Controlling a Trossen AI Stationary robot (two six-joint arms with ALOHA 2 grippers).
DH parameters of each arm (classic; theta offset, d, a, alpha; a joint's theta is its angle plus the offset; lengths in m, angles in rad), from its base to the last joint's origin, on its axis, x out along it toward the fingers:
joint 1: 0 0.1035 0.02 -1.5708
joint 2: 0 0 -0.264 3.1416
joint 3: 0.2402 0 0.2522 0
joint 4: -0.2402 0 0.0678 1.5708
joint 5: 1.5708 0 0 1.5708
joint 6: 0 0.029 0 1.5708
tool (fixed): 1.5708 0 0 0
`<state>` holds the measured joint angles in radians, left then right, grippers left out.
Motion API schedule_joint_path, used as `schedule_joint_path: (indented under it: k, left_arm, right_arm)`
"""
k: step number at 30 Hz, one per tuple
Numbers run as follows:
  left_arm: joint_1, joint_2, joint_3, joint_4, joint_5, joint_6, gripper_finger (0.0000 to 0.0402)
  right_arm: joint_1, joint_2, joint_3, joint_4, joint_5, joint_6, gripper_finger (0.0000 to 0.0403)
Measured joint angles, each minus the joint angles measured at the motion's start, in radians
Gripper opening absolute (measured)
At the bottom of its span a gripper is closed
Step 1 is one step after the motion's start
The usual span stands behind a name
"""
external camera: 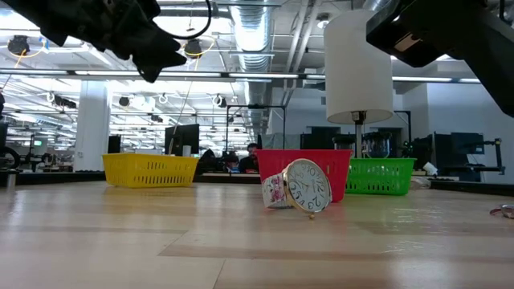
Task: Pick & Place Office items
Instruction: Put the black hourglass into the green bin
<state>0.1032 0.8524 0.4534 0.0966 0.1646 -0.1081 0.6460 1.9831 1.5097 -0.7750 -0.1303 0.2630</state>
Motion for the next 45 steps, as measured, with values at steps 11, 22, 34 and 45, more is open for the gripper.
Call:
schedule_joint_path:
  k: [11, 22, 34, 45]
  left_arm:
    - [0.0, 0.0, 0.0, 0.002, -0.002, -0.001, 0.0143]
    - [0.0, 0.0, 0.0, 0.003, -0.003, -0.001, 0.0143]
    - [0.0, -0.001, 0.001, 0.01, -0.003, -0.002, 0.0143]
    - [0.0, -0.001, 0.001, 0.017, -0.003, -0.002, 0.0143]
  right_arm:
    - [0.0, 0.001, 0.0, 0.0, 0.0, 0.0, 0.0249]
    - [-0.001, 0.0, 0.0, 0.003, -0.005, 0.0, 0.02]
    - [-0.011, 0.001, 0.0, 0.002, -0.033, 0.0, 0.0194]
    - [-0.021, 0.001, 0.0, -0.003, -0.055, 0.0, 0.0198]
